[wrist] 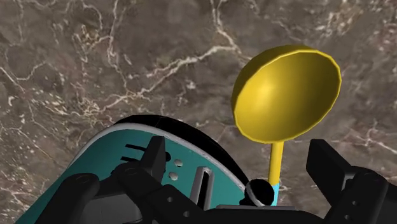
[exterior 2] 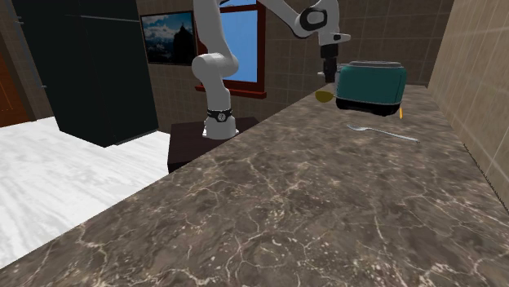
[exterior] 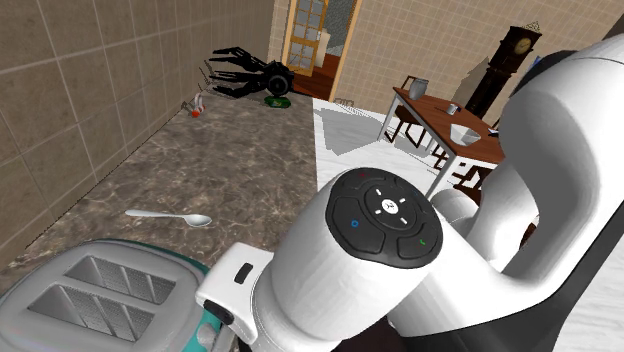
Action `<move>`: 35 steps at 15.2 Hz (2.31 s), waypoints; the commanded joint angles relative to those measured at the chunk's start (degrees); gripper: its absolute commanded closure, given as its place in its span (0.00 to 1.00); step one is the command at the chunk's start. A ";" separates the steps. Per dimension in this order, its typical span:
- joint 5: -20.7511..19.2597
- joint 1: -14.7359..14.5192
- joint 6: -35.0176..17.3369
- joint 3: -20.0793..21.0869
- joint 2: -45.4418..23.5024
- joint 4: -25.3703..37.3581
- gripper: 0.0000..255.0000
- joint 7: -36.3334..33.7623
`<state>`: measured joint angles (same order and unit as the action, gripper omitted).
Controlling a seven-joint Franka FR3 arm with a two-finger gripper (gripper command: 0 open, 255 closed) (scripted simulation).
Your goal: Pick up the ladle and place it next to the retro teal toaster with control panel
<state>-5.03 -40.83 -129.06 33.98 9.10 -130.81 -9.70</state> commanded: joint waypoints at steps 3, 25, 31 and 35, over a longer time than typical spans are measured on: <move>0.15 0.47 -2.03 -0.04 -4.11 -3.12 1.00 -0.25; 3.65 -0.07 10.75 -1.41 0.56 5.89 1.00 3.34; 4.44 -0.09 15.34 -1.91 1.96 9.30 1.00 4.33; 4.77 -0.07 18.39 -2.21 2.60 11.82 1.00 4.84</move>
<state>-0.27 -40.94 -111.42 31.86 11.66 -119.69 -4.99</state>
